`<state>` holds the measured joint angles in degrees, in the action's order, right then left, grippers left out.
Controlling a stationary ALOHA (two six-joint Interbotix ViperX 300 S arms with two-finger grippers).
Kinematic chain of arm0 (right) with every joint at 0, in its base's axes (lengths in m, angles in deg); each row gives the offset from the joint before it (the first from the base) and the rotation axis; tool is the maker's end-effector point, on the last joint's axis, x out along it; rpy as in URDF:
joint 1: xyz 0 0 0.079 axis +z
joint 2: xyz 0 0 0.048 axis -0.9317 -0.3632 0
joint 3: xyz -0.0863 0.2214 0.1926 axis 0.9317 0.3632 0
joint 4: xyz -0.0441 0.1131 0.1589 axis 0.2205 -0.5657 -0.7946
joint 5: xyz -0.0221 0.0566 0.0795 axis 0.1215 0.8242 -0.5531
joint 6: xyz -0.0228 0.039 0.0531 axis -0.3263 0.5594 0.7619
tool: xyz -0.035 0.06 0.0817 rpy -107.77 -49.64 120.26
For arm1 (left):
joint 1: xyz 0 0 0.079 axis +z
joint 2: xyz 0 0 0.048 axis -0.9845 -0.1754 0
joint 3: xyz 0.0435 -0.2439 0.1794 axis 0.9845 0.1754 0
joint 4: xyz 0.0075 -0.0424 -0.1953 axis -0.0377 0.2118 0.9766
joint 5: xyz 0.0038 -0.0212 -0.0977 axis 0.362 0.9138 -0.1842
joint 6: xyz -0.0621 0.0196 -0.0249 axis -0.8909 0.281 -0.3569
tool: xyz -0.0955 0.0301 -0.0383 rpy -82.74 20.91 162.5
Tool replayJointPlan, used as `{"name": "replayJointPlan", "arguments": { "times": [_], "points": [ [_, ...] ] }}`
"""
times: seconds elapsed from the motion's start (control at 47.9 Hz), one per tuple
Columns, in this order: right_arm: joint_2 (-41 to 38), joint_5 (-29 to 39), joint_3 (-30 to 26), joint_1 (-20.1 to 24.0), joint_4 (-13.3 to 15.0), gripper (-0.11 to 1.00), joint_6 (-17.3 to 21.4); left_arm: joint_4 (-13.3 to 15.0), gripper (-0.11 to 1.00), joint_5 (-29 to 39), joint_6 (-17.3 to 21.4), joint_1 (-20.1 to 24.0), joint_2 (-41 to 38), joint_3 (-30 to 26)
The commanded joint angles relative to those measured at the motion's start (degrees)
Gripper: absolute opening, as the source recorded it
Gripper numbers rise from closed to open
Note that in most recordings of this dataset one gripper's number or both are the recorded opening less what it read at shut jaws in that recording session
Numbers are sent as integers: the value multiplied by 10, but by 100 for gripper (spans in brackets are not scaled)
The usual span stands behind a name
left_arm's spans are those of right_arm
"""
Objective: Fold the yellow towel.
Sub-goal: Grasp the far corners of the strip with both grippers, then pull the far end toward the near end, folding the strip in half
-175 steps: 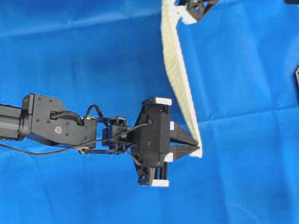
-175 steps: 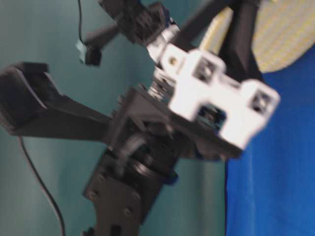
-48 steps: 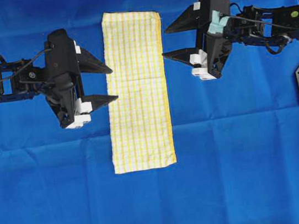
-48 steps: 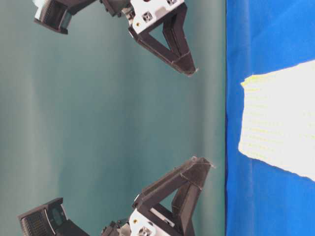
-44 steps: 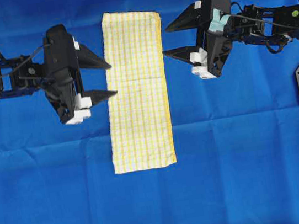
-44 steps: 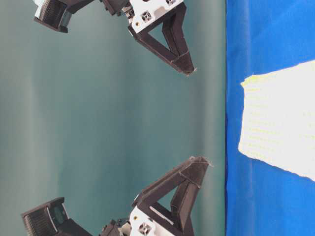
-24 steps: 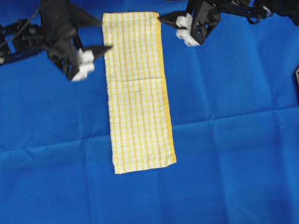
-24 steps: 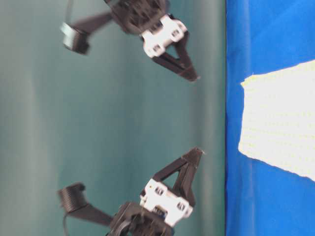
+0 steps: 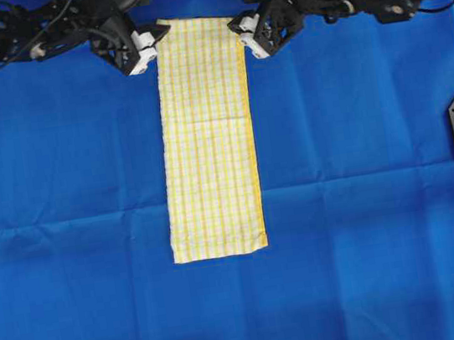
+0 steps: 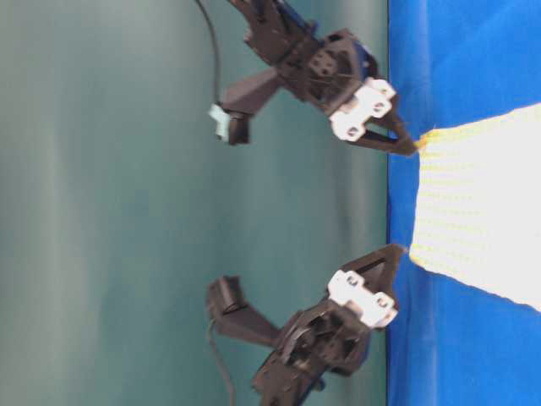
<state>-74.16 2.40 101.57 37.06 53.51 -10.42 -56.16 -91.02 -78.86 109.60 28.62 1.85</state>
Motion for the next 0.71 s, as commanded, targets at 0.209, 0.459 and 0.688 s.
{"name": "replayJointPlan", "arguments": {
  "times": [0.209,0.459,0.688],
  "points": [
    [-18,-3,-21,0,-43,69,1,0,63,-11,-3,4,-48,-32],
    [-28,8,-27,7,-53,30,2,-1,26,-11,1,3,-60,-32],
    [-30,7,-34,7,-52,6,1,-2,5,-11,4,2,-61,-30]
  ]
}}
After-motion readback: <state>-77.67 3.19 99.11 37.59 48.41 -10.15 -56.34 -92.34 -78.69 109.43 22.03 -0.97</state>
